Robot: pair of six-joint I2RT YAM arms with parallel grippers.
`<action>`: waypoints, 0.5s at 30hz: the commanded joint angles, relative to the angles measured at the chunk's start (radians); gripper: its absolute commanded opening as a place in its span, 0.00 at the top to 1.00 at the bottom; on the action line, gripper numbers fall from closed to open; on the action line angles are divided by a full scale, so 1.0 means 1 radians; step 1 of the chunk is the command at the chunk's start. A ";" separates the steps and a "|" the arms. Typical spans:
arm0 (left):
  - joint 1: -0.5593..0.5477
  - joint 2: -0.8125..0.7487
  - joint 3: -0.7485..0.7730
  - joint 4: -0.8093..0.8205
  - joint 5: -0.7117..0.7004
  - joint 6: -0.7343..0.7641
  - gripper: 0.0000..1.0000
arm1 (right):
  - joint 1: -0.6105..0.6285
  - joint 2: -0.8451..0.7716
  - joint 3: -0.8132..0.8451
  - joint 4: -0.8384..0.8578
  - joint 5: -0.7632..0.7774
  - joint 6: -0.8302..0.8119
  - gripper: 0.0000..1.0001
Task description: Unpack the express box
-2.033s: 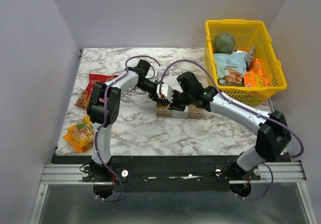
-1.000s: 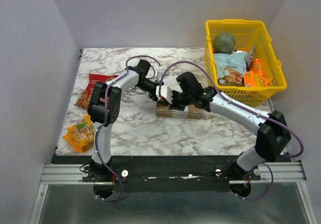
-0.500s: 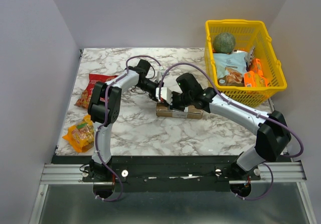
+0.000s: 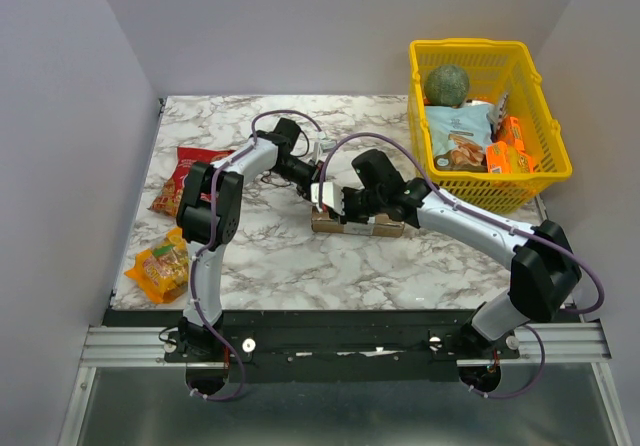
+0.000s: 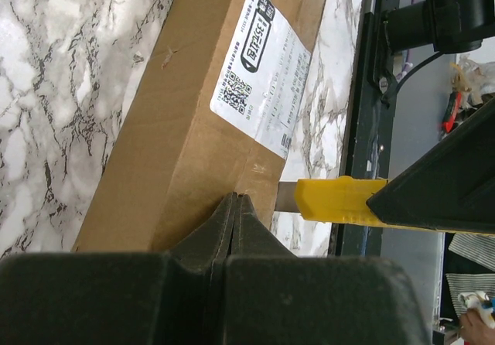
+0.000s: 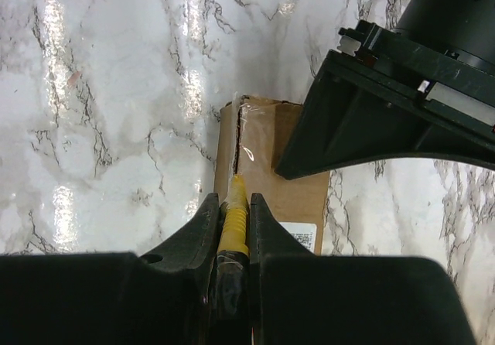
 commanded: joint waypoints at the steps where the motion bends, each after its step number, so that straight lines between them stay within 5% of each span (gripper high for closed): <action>1: 0.004 0.080 -0.021 -0.038 -0.203 0.087 1.00 | -0.003 0.037 -0.045 -0.030 -0.008 -0.032 0.99; 10: 0.003 0.083 0.048 -0.108 -0.186 0.145 1.00 | 0.002 0.126 0.065 -0.129 -0.164 -0.029 1.00; 15: 0.012 0.091 0.195 -0.197 -0.131 0.194 0.98 | 0.037 0.241 0.243 -0.108 -0.143 0.147 1.00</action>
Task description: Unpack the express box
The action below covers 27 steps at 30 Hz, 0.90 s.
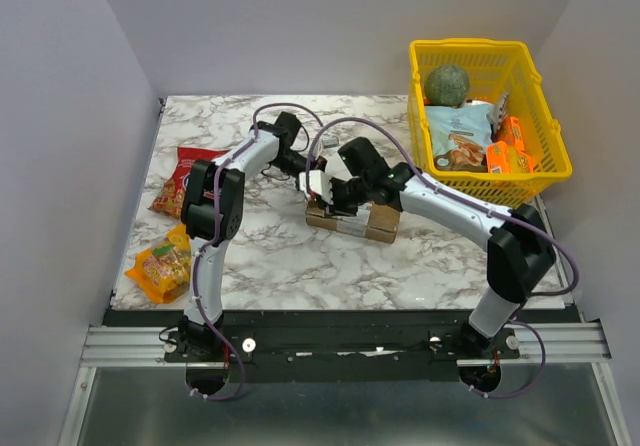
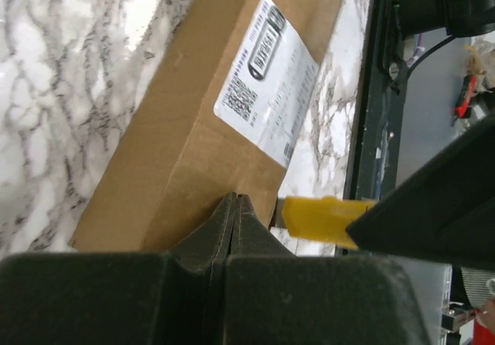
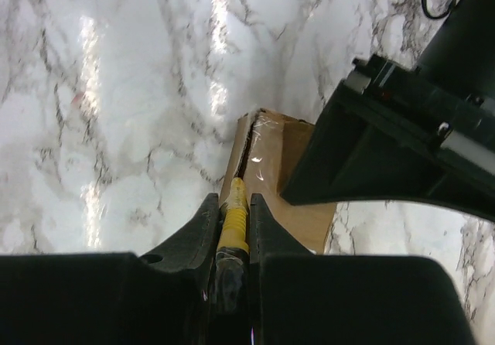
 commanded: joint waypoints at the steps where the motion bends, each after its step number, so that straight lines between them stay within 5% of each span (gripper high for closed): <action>1: 0.012 0.045 0.097 -0.065 -0.103 0.094 0.98 | 0.041 0.144 0.138 -0.023 -0.048 0.186 1.00; 5: 0.009 0.036 0.146 -0.139 -0.062 0.131 1.00 | 0.052 0.230 0.254 0.001 0.022 0.356 1.00; 15: -0.001 0.025 0.044 -0.342 0.015 0.299 1.00 | 0.075 0.194 0.175 0.063 0.153 0.386 1.00; 21: -0.008 0.008 -0.061 -0.106 -0.127 0.059 1.00 | 0.077 0.175 0.157 0.066 0.158 0.390 1.00; 27: -0.024 0.056 -0.058 -0.046 -0.250 0.028 1.00 | 0.075 0.109 0.111 0.071 0.207 0.329 1.00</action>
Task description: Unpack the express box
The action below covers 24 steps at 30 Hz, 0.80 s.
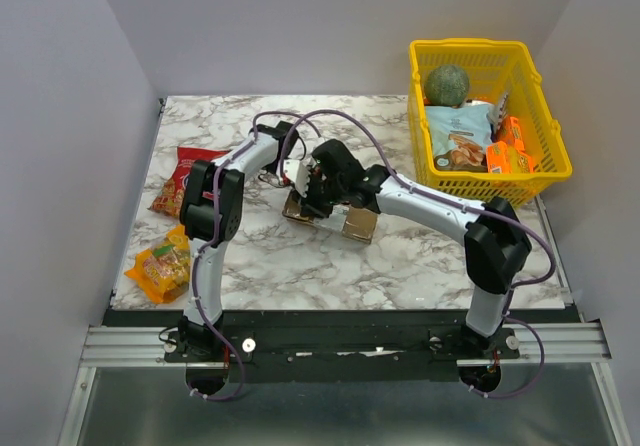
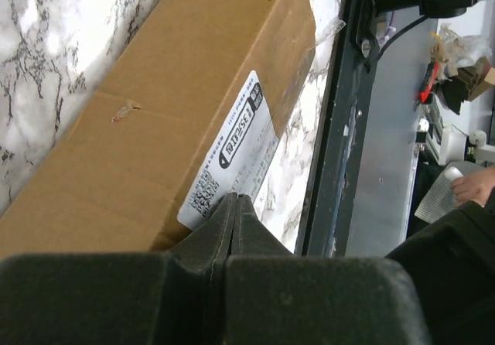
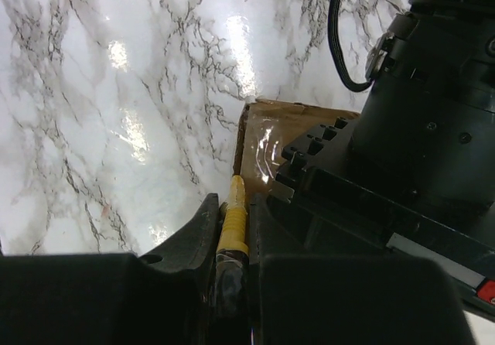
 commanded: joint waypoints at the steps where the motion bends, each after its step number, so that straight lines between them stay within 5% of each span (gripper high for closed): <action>1: -0.028 0.067 -0.029 0.132 -0.275 -0.044 1.00 | -0.011 -0.060 -0.068 -0.015 0.094 -0.057 1.00; 9: -0.045 0.168 0.086 0.067 -0.318 -0.020 1.00 | -0.026 -0.132 -0.143 0.026 0.111 -0.162 1.00; 24: -0.050 0.156 0.057 0.090 -0.369 0.005 1.00 | -0.060 -0.239 -0.228 -0.061 -0.012 -0.169 1.00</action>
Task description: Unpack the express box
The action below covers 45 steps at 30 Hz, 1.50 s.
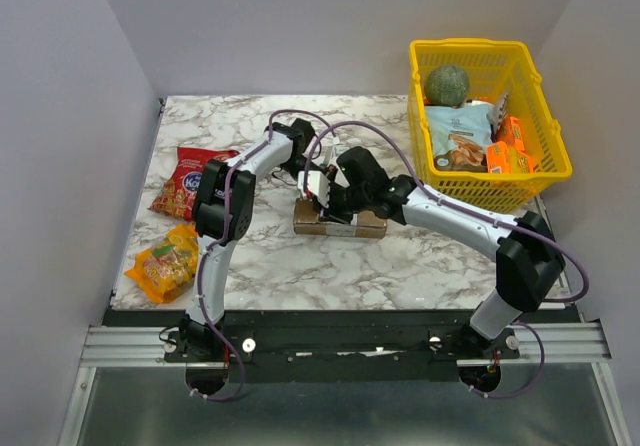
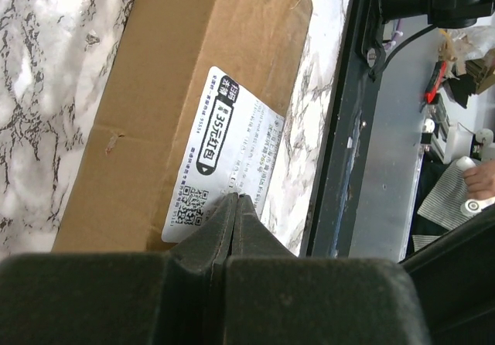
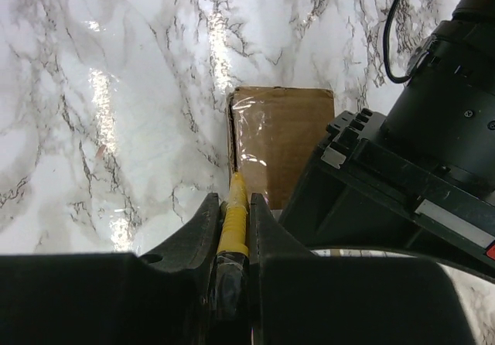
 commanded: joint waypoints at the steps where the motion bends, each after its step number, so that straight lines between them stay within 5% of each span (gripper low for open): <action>1: 0.011 0.086 -0.053 0.070 -0.342 0.089 1.00 | -0.023 -0.048 -0.014 -0.111 0.014 -0.024 1.00; 45: -0.026 0.100 -0.052 0.052 -0.354 0.138 1.00 | -0.116 -0.140 -0.157 -0.152 0.075 -0.166 1.00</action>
